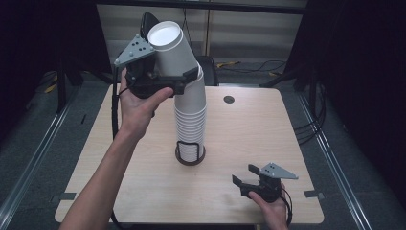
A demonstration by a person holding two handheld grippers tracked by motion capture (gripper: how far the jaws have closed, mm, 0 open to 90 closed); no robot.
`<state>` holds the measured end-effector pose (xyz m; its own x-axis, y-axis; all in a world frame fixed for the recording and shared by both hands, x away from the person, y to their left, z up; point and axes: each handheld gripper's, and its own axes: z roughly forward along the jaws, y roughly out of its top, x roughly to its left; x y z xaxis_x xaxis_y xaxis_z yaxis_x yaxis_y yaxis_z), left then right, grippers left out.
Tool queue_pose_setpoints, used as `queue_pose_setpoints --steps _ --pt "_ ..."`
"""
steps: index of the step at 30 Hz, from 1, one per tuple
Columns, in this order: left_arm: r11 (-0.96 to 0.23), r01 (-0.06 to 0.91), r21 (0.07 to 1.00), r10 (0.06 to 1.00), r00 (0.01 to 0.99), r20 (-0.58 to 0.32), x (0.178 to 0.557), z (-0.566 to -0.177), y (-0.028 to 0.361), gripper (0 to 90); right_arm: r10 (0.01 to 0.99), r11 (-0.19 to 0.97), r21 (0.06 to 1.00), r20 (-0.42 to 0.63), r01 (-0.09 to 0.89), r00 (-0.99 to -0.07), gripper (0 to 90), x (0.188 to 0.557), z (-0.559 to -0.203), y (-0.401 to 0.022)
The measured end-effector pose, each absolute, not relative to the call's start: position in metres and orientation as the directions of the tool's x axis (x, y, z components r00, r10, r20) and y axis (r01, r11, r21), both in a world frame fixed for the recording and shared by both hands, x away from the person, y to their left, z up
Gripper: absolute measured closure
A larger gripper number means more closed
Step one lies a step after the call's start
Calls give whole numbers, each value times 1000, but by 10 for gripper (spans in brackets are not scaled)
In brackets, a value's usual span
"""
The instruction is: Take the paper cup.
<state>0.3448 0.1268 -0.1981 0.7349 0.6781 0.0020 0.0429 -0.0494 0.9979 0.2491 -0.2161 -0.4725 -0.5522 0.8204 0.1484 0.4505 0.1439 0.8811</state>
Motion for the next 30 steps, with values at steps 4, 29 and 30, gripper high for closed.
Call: queue_pose_setpoints --steps 4,29,30 --pt "-59 40 997 673 740 11 340 -198 130 104 819 144 882 148 449 -554 213 250 -473 -216" --pt "-72 53 996 694 720 12 307 -223 165 104 819 145 885 143 442 -556 213 249 -472 -214" --pt "-70 57 996 696 718 7 306 -226 166 104 819 146 885 142 442 -556 213 249 -472 -214"
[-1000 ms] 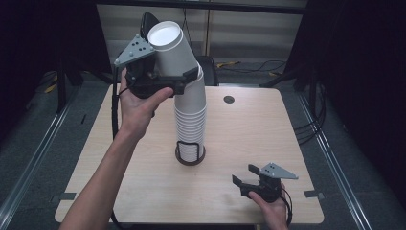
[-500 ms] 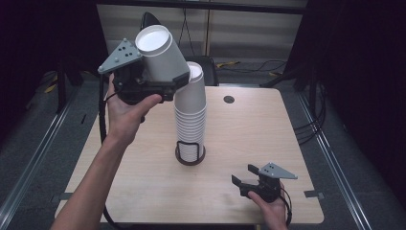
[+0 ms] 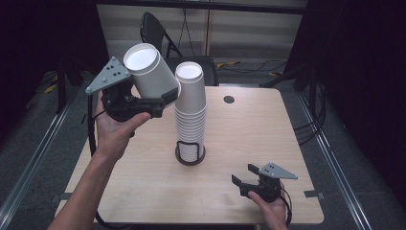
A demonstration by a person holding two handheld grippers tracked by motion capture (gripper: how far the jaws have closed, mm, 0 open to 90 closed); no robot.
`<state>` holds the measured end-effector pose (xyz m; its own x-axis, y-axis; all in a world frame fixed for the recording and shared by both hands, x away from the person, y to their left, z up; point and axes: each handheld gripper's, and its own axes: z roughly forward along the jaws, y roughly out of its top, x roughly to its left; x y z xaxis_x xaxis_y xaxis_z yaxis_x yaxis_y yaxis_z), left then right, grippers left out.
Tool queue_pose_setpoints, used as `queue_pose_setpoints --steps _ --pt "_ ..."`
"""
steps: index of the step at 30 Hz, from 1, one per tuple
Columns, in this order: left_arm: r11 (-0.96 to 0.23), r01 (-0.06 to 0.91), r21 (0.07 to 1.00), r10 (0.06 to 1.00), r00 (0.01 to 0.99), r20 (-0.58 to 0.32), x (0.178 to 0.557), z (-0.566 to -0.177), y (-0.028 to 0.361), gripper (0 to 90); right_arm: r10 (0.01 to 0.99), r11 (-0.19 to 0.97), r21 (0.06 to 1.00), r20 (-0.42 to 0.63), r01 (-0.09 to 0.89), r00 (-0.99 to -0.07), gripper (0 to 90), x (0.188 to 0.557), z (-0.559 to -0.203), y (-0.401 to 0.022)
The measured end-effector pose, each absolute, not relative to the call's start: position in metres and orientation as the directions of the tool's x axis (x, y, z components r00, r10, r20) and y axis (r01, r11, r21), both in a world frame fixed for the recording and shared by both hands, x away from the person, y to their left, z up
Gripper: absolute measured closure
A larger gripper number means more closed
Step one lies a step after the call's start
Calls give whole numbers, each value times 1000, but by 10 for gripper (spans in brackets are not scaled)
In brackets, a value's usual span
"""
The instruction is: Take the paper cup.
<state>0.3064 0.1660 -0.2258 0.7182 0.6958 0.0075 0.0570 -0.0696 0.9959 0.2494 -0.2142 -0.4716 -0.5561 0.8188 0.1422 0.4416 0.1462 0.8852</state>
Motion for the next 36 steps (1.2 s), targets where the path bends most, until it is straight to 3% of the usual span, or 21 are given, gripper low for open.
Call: queue_pose_setpoints --steps 13,36 --pt "-98 101 990 709 706 -2 299 -266 181 104 813 146 887 145 438 -565 214 249 -471 -212" --pt "-96 271 958 696 706 -129 285 -348 174 105 823 142 900 124 413 -554 207 247 -464 -203"
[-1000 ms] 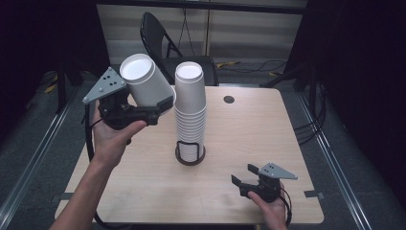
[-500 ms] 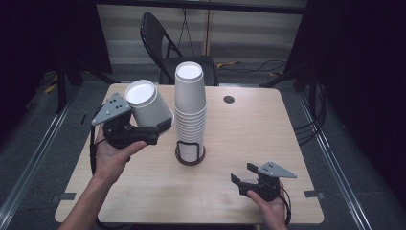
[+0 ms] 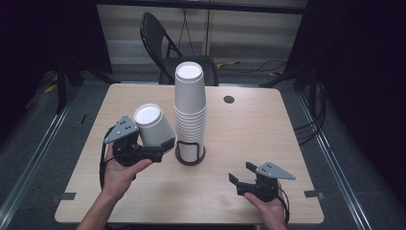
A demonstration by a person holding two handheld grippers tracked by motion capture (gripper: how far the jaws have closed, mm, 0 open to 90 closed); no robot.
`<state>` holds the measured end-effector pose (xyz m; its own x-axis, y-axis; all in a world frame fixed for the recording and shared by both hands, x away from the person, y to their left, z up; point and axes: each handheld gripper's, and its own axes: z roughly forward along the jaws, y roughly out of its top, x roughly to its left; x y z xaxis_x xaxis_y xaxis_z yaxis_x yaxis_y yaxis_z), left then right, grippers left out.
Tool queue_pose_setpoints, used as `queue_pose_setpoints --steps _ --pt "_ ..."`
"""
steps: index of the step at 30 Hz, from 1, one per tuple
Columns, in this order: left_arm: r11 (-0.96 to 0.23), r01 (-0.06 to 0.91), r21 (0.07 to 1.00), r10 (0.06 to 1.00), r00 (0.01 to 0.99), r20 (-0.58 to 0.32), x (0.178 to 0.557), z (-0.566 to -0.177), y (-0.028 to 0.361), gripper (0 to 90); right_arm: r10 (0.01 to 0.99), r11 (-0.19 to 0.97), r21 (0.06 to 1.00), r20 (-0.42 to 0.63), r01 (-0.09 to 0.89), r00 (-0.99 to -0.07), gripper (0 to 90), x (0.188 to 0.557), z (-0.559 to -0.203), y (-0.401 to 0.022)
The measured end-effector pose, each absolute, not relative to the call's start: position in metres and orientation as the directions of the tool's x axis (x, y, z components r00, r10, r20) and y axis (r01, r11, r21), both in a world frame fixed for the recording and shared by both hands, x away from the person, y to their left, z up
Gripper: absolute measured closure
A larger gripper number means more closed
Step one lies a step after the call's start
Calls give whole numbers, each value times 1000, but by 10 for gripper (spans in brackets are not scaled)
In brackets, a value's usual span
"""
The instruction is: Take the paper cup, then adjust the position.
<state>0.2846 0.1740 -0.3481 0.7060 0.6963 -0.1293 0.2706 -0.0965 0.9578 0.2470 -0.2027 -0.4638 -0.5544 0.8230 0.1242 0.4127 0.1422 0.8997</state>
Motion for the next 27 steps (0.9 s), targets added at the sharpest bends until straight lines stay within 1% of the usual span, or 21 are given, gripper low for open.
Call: queue_pose_setpoints --steps 3,4,8,10,12,13,15,19,23,25,27 --pt "-103 278 955 686 715 -134 279 -355 172 105 821 156 901 110 404 -561 215 246 -464 -200" --pt "-125 279 952 688 716 -120 278 -357 171 105 822 163 903 99 398 -561 219 245 -464 -199" --pt "-131 296 946 686 716 -129 273 -364 167 105 822 161 914 85 372 -564 248 243 -464 -194" --pt "-129 317 940 681 717 -148 272 -370 165 105 820 167 919 71 357 -568 262 241 -463 -191" --pt "-143 329 934 691 709 -144 271 -376 162 105 812 168 921 74 352 -579 267 239 -462 -189" --pt "-125 348 929 689 704 -170 271 -380 161 105 808 168 922 75 349 -585 272 238 -462 -188" --pt "-132 371 919 688 702 -185 271 -386 157 106 796 166 923 83 347 -599 284 237 -462 -186" --pt "-167 381 909 677 714 -175 270 -396 148 106 776 149 927 106 344 -621 318 236 -462 -181" --pt "-162 402 901 671 714 -198 269 -400 144 107 760 136 935 113 326 -640 342 235 -463 -175" --pt "-135 422 896 672 704 -230 268 -403 144 107 747 130 936 123 326 -653 354 235 -463 -170" --pt "-130 431 893 673 700 -240 268 -404 143 107 738 122 937 133 326 -661 360 235 -463 -166"
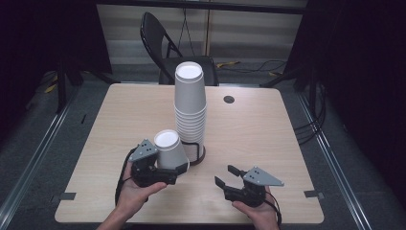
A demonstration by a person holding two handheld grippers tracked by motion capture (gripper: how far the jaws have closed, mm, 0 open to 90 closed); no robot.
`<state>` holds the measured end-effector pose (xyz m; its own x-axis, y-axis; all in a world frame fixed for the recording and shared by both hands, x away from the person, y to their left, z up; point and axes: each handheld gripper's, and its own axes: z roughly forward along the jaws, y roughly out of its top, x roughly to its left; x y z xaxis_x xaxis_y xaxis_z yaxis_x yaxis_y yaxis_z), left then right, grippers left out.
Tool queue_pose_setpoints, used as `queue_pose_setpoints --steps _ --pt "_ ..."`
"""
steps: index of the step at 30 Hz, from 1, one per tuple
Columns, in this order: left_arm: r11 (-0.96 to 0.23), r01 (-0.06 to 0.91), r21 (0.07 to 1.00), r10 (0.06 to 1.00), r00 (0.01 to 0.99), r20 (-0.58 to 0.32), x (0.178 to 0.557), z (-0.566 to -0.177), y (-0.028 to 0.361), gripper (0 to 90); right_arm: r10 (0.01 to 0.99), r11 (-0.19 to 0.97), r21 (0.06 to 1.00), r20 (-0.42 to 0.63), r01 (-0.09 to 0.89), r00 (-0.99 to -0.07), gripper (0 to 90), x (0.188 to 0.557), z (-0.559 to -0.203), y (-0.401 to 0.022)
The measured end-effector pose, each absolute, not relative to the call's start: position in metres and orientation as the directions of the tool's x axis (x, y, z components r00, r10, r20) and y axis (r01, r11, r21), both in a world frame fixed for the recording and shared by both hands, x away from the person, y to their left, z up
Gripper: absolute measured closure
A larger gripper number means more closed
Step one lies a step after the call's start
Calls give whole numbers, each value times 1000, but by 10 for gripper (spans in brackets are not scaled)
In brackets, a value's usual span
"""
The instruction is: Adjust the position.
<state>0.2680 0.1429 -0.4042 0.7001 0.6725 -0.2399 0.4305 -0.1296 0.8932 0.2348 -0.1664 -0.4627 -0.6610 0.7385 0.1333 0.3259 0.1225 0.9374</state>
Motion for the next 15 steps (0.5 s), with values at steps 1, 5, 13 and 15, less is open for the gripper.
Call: queue_pose_setpoints --steps 1,5,13,15 --pt "-119 440 890 674 694 -252 268 -405 142 107 733 122 938 134 324 -666 360 235 -462 -164" --pt "-100 468 878 669 685 -289 267 -409 140 107 718 121 941 136 315 -683 372 232 -461 -156" --pt "-23 544 839 635 656 -408 268 -416 138 107 694 127 943 137 307 -707 377 229 -458 -148" --pt "-1 563 826 623 647 -440 268 -418 137 107 688 129 944 135 303 -713 372 229 -458 -146"
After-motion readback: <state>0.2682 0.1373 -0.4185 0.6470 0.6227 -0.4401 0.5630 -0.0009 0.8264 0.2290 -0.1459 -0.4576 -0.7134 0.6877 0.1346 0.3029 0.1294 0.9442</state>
